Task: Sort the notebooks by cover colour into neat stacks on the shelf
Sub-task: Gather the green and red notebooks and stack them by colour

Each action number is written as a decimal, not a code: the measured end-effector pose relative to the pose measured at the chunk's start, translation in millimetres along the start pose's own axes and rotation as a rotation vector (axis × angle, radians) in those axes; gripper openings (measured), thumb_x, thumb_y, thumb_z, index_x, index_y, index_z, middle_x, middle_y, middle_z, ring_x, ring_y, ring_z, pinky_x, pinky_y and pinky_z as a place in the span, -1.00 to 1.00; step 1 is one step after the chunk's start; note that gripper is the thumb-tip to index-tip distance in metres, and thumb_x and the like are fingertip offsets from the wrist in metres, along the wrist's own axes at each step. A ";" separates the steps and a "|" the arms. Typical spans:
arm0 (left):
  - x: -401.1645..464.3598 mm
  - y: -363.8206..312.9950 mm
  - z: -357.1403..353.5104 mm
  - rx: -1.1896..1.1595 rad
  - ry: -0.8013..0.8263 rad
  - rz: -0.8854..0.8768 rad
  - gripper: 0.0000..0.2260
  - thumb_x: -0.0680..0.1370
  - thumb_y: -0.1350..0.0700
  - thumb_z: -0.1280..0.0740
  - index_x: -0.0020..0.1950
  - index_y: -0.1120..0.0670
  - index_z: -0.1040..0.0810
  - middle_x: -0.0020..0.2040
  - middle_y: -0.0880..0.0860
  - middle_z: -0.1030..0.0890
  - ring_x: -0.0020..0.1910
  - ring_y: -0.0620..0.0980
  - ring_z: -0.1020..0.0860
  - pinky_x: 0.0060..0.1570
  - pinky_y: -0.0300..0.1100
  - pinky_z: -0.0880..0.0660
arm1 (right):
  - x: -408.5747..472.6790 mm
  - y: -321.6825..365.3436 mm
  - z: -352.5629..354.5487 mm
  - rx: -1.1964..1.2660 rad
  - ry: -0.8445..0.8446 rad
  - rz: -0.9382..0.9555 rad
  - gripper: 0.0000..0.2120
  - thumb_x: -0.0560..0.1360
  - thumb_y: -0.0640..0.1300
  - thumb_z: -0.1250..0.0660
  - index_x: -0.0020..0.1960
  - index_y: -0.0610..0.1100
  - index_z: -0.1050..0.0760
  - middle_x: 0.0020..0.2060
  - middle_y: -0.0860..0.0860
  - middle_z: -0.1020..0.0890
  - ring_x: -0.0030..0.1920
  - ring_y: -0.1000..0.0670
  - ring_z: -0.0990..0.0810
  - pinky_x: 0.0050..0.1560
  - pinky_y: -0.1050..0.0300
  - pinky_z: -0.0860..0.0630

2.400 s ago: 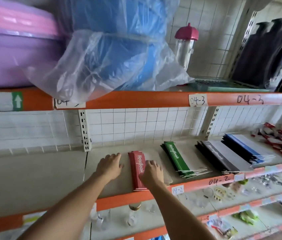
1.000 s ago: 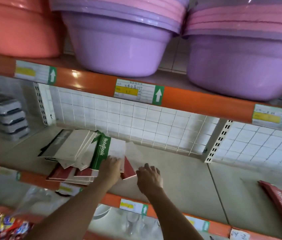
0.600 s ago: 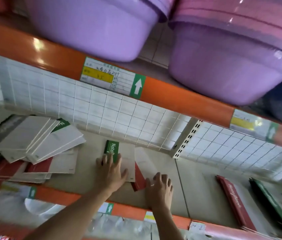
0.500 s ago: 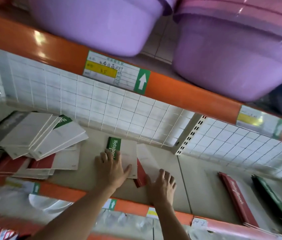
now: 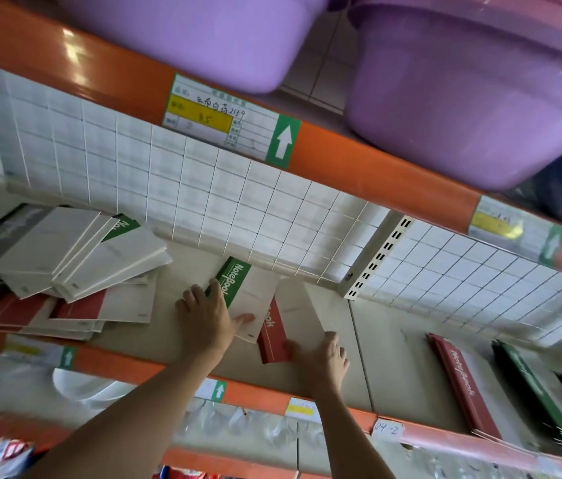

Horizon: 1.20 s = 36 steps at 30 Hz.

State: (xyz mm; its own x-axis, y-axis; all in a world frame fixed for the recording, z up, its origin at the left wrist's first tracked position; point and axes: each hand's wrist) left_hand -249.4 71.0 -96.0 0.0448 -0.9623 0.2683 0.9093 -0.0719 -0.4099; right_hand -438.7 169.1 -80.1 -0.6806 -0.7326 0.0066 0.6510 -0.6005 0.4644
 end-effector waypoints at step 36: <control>-15.6 -17.3 17.1 -0.126 0.052 -0.042 -0.70 0.46 0.29 -0.33 0.17 0.12 -0.43 -0.18 0.14 -0.65 -0.24 0.22 -0.60 -0.36 -0.11 -0.37 | 9.9 -13.1 29.8 0.350 0.238 -0.019 -0.83 0.51 -0.16 -0.29 0.10 -0.10 -0.42 -0.09 -0.18 -0.64 -0.17 -0.20 -0.59 -0.16 0.00 -0.50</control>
State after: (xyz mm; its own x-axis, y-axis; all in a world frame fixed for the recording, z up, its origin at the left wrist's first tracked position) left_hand -258.7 91.7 -78.1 -0.0170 -0.9698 0.2432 0.8505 -0.1419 -0.5065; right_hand -464.1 179.3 -59.8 -0.5683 -0.8006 -0.1902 0.4577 -0.4996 0.7355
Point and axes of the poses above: each hand's wrist, its own x-axis towards the middle knuckle, its own z-axis out of the back of the hand, y = z × x
